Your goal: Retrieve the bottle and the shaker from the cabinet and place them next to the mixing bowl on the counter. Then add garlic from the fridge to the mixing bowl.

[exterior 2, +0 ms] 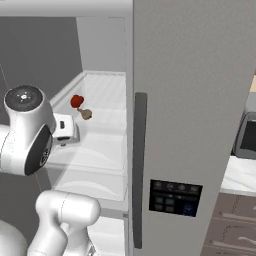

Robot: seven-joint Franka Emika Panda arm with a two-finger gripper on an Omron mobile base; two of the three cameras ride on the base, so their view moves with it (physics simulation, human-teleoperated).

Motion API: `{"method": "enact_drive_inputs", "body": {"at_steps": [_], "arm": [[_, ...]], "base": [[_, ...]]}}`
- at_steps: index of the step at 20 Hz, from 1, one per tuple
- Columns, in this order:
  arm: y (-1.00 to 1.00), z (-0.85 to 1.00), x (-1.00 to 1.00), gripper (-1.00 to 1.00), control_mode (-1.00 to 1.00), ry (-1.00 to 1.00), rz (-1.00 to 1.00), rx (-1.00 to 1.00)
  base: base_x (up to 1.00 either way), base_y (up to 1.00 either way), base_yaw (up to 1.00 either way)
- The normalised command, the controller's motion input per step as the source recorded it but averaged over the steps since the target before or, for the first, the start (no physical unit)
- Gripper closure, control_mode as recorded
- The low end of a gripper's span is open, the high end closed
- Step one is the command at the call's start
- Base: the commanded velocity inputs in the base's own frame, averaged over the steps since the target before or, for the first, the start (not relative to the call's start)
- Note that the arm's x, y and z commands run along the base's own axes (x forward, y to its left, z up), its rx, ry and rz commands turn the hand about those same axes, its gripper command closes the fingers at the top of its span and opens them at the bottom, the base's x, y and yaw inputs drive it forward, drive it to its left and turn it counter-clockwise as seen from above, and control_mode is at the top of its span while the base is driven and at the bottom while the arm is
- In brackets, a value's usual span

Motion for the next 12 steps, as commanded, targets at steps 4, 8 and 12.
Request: {"method": "enact_drive_inputs", "body": {"at_steps": [4,8,12], "arm": [[-0.01,0.01,0.45,-1.0,-1.0,0.17,0.0,-0.01],[0.0,0.03,0.46,-1.0,-1.0,-0.03,0.0,-0.03],[-0.1,0.0,0.29,-1.0,-1.0,-0.26,-0.01,-0.11]], "base": [[0.0,0.0,0.0],[0.0,0.0,0.0],[0.0,0.0,0.0]]}}
